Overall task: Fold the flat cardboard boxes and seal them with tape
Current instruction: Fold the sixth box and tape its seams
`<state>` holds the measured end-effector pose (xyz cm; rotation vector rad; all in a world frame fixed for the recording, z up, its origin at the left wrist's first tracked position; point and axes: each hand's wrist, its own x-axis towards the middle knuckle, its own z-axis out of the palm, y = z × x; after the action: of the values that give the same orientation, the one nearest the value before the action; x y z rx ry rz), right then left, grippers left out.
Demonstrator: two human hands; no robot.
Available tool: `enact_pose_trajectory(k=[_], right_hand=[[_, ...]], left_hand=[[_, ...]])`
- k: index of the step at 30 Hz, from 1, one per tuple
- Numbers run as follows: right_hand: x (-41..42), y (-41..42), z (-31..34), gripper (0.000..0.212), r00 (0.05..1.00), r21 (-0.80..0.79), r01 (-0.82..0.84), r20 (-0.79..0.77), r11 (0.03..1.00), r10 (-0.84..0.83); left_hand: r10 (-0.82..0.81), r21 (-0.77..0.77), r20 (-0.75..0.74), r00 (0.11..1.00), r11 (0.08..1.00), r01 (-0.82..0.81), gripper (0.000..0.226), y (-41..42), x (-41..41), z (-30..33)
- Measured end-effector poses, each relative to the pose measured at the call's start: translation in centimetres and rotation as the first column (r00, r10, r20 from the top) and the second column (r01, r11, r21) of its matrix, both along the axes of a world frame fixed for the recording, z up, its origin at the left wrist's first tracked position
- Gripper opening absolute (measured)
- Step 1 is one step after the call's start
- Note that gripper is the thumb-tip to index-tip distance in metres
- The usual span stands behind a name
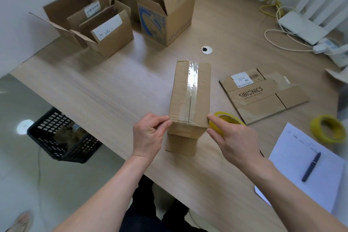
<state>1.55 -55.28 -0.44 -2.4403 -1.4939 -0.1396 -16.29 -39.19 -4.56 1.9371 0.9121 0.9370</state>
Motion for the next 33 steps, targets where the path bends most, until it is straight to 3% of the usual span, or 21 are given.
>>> enact_pose_trajectory(k=[6, 8, 12, 14, 18, 19, 21, 23, 25, 29, 33], right_hand=[[0.3, 0.3, -0.8, 0.035, 1.000, 0.065, -0.001, -0.019, 0.998, 0.003], [0.4, 0.4, -1.0, 0.035, 0.998, 0.079, 0.002, -0.065, 0.997, 0.003], [0.9, 0.4, -0.8, 0.034, 0.967, 0.044, 0.024, -0.254, 0.999, -0.012], [1.3, 0.5, -0.6, 0.032, 0.944, 0.015, 0.034, -0.328, 0.999, -0.027], [2.0, 0.7, -0.5, 0.024, 0.899, 0.000, 0.002, -0.438, 1.000, -0.002], [2.1, 0.8, -0.4, 0.022, 0.882, 0.003, -0.005, -0.471, 1.000, 0.006], [2.2, 1.1, -0.2, 0.020, 0.856, -0.002, 0.002, -0.516, 1.000, -0.003], [2.3, 1.5, -0.1, 0.021, 0.868, -0.024, 0.015, -0.496, 1.000, -0.025], [2.3, 1.7, -0.1, 0.020, 0.891, -0.036, 0.015, -0.453, 0.999, -0.030], [2.2, 1.7, -0.2, 0.019, 0.899, -0.029, 0.020, -0.436, 0.999, -0.031], [2.4, 1.7, -0.3, 0.019, 0.892, -0.031, 0.013, -0.451, 0.999, -0.025]], left_hand=[[0.004, -0.047, -0.003, 1.000, 0.999, -0.004, 0.008, 0.4, 0.4, 0.0], [0.012, -0.201, 0.039, 0.999, 0.980, -0.004, 0.014, 0.5, 0.6, -0.1], [0.112, -0.635, 0.136, 0.984, 0.773, -0.001, 0.018, 1.1, 0.9, 0.0], [0.144, -0.740, 0.167, 0.975, 0.672, 0.028, 0.022, 1.4, 1.1, 0.1], [0.153, -0.822, 0.165, 0.974, 0.568, 0.050, 0.020, 1.0, 2.2, 0.3], [0.164, -0.810, 0.151, 0.975, 0.586, 0.027, 0.020, 0.8, 2.6, 0.4], [0.159, -0.691, 0.100, 0.982, 0.722, -0.047, 0.017, 0.0, 3.4, 0.3], [0.097, -0.456, -0.022, 0.995, 0.885, -0.096, 0.022, -1.0, 3.8, -0.1], [0.046, -0.242, -0.138, 0.989, 0.967, -0.079, 0.041, -1.7, 3.8, -0.8], [-0.061, 0.034, -0.297, 0.953, 0.997, 0.075, 0.061, -0.2, 3.0, -1.8], [-0.190, 0.224, -0.317, 0.929, 0.937, 0.268, 0.057, 1.8, 2.9, -1.9]])
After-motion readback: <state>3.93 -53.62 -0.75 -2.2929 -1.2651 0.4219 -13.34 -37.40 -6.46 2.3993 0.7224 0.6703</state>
